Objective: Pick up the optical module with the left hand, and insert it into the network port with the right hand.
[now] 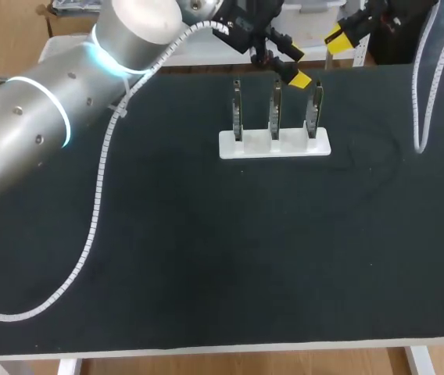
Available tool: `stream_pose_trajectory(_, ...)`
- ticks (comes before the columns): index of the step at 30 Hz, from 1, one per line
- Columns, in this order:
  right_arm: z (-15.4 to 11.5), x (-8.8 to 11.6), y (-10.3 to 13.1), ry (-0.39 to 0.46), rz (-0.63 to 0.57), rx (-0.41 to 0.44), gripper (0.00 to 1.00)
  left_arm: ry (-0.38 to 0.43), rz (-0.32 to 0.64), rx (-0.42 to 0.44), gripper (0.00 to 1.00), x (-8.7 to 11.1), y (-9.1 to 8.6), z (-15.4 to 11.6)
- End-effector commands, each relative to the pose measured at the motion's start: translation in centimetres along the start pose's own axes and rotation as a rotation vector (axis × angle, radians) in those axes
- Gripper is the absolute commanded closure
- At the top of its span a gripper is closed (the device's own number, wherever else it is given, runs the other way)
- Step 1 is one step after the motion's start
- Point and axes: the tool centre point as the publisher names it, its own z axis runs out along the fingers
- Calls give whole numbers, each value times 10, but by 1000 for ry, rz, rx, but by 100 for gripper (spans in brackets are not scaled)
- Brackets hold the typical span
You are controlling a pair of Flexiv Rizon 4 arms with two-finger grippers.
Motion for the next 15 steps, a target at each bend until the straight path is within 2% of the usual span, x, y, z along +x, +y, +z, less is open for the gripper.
stream_pose_trajectory(1, -2, -1, -8, 1, 0, -427, 100, 10, -1, 41, 0, -4, 11, 3)
stream_pose_trajectory(15, -3, 0, -7, 1, -3, -436, 100, 14, 0, 40, 0, -4, 11, 4)
